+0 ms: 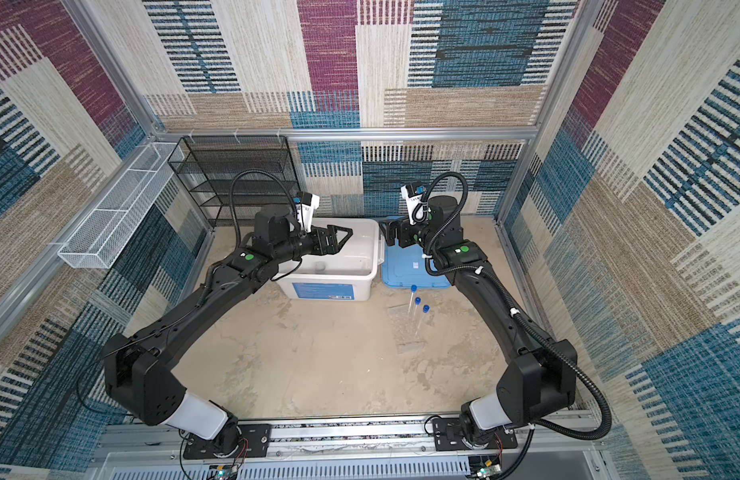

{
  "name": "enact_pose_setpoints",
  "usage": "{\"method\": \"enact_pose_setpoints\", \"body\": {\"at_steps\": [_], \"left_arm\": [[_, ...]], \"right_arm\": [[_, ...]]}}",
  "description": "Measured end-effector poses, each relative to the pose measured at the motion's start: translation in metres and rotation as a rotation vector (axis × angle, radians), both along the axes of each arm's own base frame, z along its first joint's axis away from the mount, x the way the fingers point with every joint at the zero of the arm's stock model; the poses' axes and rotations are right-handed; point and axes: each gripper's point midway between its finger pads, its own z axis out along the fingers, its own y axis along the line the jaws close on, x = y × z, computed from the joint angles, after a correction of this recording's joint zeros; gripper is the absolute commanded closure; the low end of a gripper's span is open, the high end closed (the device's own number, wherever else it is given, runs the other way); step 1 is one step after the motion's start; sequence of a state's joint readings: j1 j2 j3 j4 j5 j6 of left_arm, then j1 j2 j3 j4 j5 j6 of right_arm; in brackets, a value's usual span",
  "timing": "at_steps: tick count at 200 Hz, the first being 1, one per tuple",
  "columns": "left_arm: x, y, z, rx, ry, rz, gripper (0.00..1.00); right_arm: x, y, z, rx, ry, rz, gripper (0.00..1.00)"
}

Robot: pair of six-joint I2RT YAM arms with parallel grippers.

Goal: Organize the chemistry lab equipment
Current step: 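Lift left gripper from the bin while right gripper lowers onto the blue lid's edge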

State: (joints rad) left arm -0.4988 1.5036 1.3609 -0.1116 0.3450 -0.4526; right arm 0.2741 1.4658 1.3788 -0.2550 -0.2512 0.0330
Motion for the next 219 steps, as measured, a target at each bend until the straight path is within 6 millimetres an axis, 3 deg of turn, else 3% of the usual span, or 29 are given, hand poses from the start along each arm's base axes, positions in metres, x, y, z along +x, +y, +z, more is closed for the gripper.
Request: {"method": "enact_pose_setpoints", "body": {"at_steps": [26, 53, 117, 151, 180, 219], "left_arm": [[-0.022, 0.003, 0.003, -0.012, 0.022, -0.029, 0.01], [-0.041, 0.005, 0.006, -0.032, 0.027, -0.06, 0.01], [-0.051, -0.006, -0.033, -0.061, 0.224, -0.114, 0.01], [-0.045, -0.015, -0.047, -0.036, 0.275, -0.118, 0.01], [-0.051, -0.027, -0.059, -0.002, 0.303, -0.132, 0.01], [-0.062, -0.048, -0.069, 0.044, 0.314, -0.153, 0.01]], "right_arm": [[0.012, -0.021, -0.013, 0.02, 0.035, -0.059, 0.0], [0.031, -0.047, -0.045, 0.032, 0.116, -0.13, 0.03], [0.064, -0.135, -0.126, 0.007, 0.296, -0.358, 0.09], [0.061, -0.18, -0.189, -0.011, 0.429, -0.459, 0.19], [0.064, -0.192, -0.225, 0.003, 0.504, -0.467, 0.25], [0.079, -0.202, -0.251, 0.002, 0.542, -0.462, 0.39]]}}
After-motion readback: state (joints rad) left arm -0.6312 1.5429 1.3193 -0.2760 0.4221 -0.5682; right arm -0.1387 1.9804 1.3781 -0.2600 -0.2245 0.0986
